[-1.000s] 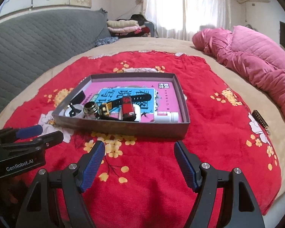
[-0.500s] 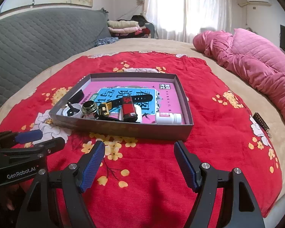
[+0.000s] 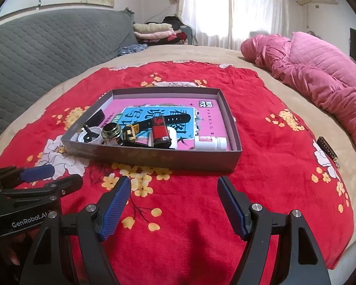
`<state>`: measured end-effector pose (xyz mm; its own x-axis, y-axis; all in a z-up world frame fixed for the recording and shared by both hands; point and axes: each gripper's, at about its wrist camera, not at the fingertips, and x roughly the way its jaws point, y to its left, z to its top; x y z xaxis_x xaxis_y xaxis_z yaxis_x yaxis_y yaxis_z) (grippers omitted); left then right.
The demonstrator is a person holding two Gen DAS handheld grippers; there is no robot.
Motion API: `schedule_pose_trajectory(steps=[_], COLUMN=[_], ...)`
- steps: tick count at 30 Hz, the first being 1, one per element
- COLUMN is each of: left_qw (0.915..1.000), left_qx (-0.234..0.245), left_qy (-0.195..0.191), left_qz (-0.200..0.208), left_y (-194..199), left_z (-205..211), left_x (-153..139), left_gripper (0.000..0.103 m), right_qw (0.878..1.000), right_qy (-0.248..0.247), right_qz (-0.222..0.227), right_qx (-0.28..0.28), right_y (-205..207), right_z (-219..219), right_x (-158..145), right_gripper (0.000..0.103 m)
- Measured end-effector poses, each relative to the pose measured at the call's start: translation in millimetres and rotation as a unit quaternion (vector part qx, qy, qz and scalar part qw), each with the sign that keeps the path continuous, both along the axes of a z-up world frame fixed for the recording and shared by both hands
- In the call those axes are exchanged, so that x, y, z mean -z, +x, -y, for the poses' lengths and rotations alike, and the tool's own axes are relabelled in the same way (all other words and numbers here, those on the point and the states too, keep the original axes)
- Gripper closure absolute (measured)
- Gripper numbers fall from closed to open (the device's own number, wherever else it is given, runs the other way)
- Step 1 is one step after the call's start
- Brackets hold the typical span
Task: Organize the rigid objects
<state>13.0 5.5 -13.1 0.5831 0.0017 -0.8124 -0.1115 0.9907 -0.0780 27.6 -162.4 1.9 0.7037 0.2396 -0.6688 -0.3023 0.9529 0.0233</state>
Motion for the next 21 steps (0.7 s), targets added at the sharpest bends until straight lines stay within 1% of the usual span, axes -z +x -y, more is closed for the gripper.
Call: schedule_pose_trajectory(steps=[4,21], left_qw=[1.0,0.9999], left_qx=[0.0,-0.004], left_qy=[0.004,0.011], left_qz=[-0.007,-0.012], left_y=[-0.1,1.9], left_z=[0.4,-2.9], left_x=[3.2,6.0], left_gripper=[0.041,0.041], right_qw=[1.0,1.0], right_qy=[0.0,0.0], right_qz=[-0.001,-0.007], right_qx=[0.0,0.002], right_y=[0.3,2.7], right_z=[-0.1,0.3], right_x=[0.6,2.3], right_gripper=[0.027,0.027])
